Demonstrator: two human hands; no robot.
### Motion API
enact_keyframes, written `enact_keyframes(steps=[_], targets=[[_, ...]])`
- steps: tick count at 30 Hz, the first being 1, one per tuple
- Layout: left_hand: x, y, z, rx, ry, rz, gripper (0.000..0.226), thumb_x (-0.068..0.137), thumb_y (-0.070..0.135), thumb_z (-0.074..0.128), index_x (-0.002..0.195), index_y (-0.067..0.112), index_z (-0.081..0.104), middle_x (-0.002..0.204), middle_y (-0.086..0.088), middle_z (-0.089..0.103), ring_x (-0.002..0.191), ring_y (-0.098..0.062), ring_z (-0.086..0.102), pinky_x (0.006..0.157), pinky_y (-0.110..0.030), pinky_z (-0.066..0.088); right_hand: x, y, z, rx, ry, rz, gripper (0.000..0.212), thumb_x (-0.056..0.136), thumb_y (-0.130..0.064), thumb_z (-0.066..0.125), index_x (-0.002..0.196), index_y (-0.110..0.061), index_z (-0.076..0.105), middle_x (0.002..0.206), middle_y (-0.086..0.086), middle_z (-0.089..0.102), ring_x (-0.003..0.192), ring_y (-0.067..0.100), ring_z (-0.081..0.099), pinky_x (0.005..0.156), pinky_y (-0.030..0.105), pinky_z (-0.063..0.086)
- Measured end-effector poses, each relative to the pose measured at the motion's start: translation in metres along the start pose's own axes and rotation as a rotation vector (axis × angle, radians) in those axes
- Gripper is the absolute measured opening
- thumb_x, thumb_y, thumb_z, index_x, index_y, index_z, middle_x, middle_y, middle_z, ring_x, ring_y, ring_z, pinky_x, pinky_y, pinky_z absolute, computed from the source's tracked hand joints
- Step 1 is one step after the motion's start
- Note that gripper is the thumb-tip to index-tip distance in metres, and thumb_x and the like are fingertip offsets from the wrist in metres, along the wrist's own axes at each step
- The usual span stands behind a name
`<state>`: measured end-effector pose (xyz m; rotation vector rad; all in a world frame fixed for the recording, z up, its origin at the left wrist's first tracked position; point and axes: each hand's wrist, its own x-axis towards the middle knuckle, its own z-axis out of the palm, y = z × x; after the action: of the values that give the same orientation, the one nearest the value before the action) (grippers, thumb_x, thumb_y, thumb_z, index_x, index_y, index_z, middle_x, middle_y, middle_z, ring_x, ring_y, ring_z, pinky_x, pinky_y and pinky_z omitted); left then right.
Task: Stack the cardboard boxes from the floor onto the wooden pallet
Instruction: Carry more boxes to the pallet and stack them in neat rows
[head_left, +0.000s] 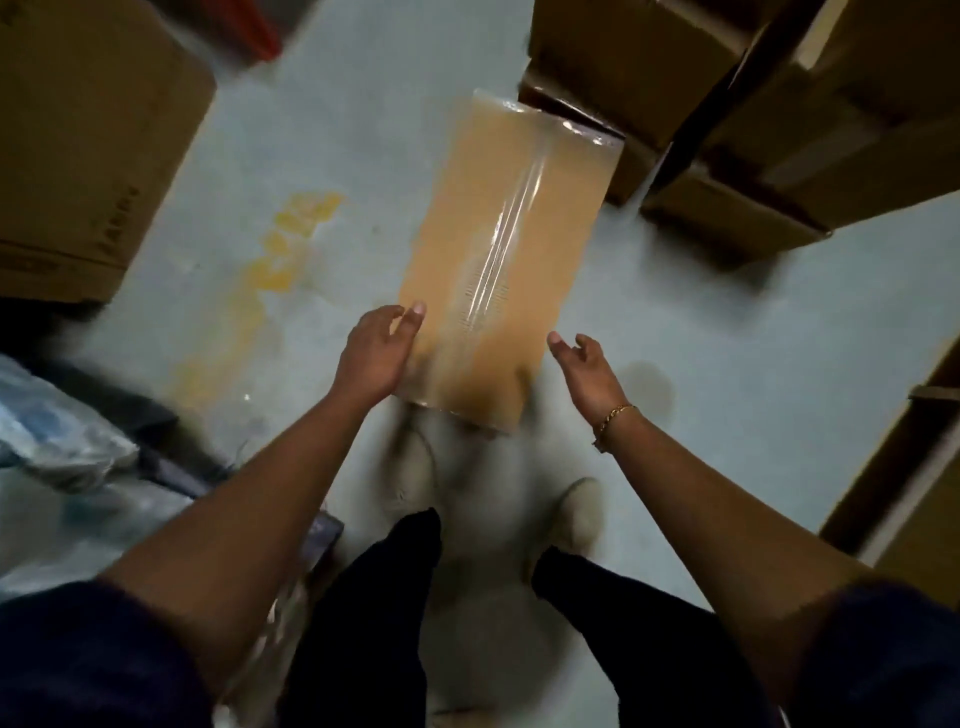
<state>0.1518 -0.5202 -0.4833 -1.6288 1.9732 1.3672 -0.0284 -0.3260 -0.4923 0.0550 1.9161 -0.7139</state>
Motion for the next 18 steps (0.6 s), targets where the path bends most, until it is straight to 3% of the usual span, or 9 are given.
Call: enact_keyframes(steps=[3,8,11,14,18], targets=[[0.067,-0.031,0.015,0.071,-0.039,-0.031,0.087,0.092,0.076,0.041,0.154,0.014,0.045,0.161,-0.012,0.041,0.148,-0.03,0.037,0.121,-0.044,0.029,0.061,0.019,0.029,0.066,0.051,0.042,0.08,0.098,-0.065,0.05,0.161,-0.021,0.025,0.165,0.004,0.033,0.148,0.027,0.038,0.115,0.039,0.031],[0.155,-0.08,0.05,0.045,-0.05,-0.105,0.092,0.097,0.07,0.049,0.165,0.017,0.019,0.17,-0.011,0.025,0.154,-0.032,0.03,0.123,-0.045,0.025,0.141,0.055,0.066,0.198,0.101,0.092,0.088,0.095,-0.066,0.056,0.162,-0.02,0.023,0.166,0.004,0.032,0.148,0.028,0.038,0.117,0.041,0.032],[0.184,-0.095,0.063,-0.016,-0.067,-0.14,0.093,0.091,0.079,0.049,0.163,0.024,0.028,0.163,-0.008,0.04,0.145,-0.034,0.043,0.117,-0.048,0.035,0.172,0.074,0.081,0.269,0.093,0.067,0.086,0.088,-0.07,0.063,0.156,-0.025,0.036,0.152,0.001,0.052,0.134,0.027,0.054,0.112,0.042,0.044],[0.196,-0.104,0.074,-0.084,-0.086,-0.095,0.078,0.09,0.079,0.052,0.146,0.026,0.053,0.137,-0.005,0.064,0.115,-0.027,0.062,0.097,-0.04,0.046,0.189,0.084,0.092,0.375,0.121,0.041,0.075,0.087,-0.066,0.068,0.148,-0.031,0.046,0.134,-0.006,0.063,0.118,0.02,0.063,0.103,0.039,0.051],[0.199,-0.109,0.08,-0.134,-0.071,-0.063,0.069,0.087,0.075,0.06,0.137,0.027,0.06,0.115,0.002,0.066,0.094,-0.013,0.064,0.087,-0.037,0.047,0.194,0.089,0.102,0.475,0.143,0.025,0.075,0.085,-0.066,0.07,0.149,-0.034,0.045,0.132,-0.007,0.064,0.116,0.02,0.063,0.103,0.043,0.053]])
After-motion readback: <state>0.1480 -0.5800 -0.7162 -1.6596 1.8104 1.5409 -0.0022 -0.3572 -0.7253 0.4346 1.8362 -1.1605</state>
